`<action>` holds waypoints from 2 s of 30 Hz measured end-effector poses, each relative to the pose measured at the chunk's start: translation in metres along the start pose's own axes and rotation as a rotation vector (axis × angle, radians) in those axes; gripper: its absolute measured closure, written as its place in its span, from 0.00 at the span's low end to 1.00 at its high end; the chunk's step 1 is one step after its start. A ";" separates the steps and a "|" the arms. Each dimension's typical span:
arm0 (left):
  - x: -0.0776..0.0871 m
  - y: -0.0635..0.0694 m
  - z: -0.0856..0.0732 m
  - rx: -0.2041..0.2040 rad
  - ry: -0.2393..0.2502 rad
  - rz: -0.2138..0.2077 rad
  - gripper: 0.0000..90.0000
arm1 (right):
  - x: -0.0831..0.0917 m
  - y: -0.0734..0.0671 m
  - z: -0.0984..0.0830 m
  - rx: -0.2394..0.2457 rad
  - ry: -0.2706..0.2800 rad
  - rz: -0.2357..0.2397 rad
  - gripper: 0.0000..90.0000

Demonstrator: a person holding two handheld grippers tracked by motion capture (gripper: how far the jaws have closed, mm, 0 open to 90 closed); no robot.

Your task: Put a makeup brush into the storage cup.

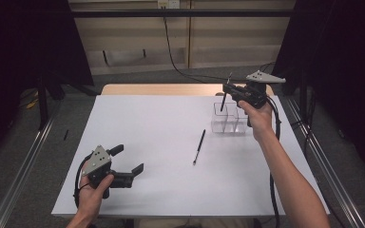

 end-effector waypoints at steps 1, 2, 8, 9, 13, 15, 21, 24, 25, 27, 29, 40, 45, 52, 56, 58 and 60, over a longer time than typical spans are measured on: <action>0.000 0.000 0.000 0.000 0.000 0.000 0.02 | 0.000 0.001 -0.001 0.005 -0.002 -0.004 0.93; 0.000 0.000 0.000 0.001 0.002 0.001 0.02 | -0.001 0.002 -0.001 0.006 0.002 -0.006 0.93; 0.001 -0.001 0.000 0.004 -0.001 0.004 0.02 | -0.004 0.002 -0.007 0.002 -0.010 -0.009 0.93; 0.001 -0.001 0.000 0.003 0.002 0.004 0.02 | -0.004 0.002 -0.008 0.004 -0.013 -0.008 0.93; 0.001 -0.001 0.000 0.001 0.002 0.005 0.02 | -0.006 0.003 -0.014 0.010 -0.018 -0.013 0.93; 0.001 -0.001 0.000 0.002 -0.002 0.008 0.02 | -0.006 0.003 -0.017 0.013 -0.025 -0.016 0.93; 0.001 -0.001 0.000 0.007 0.000 0.008 0.02 | -0.007 0.006 -0.023 0.008 -0.033 -0.018 0.93; 0.001 -0.001 0.000 0.005 -0.001 0.007 0.02 | -0.008 0.007 -0.025 0.001 -0.035 -0.020 0.93; 0.001 -0.001 0.000 0.010 0.002 0.008 0.02 | -0.008 0.007 -0.026 -0.002 -0.037 -0.019 0.93; 0.001 -0.001 0.000 0.006 -0.004 0.006 0.02 | -0.008 0.008 -0.027 0.001 -0.036 -0.019 0.93; 0.001 -0.001 0.000 0.008 -0.001 0.005 0.02 | -0.009 0.008 -0.029 0.001 -0.041 -0.020 0.93; 0.001 -0.001 -0.001 0.009 -0.005 0.008 0.02 | -0.012 0.012 -0.042 -0.019 -0.052 -0.020 0.93; 0.001 -0.001 -0.001 0.009 -0.005 0.009 0.02 | -0.012 0.010 -0.044 -0.018 -0.051 -0.011 0.93; 0.001 -0.002 -0.002 0.007 -0.010 0.009 0.02 | -0.013 0.013 -0.047 -0.010 -0.045 -0.038 0.77; 0.001 -0.002 -0.002 0.004 -0.010 0.009 0.02 | -0.013 0.015 -0.047 -0.002 -0.040 -0.063 0.46; 0.000 -0.002 -0.002 0.006 -0.011 0.008 0.02 | -0.013 0.015 -0.047 -0.003 -0.040 -0.068 0.33; 0.000 -0.002 -0.002 0.006 -0.012 0.009 0.02 | -0.012 0.015 -0.046 -0.012 -0.036 -0.062 0.26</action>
Point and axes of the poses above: each handheld gripper's, and its own axes: x roughly backward along the jaws, z roughly out of its top, y roughly to its right, the point moved 10 cm from there along -x, roughly forward along the jaws, and after that the axes turned 7 degrees about -x, right-handed, at the moved point
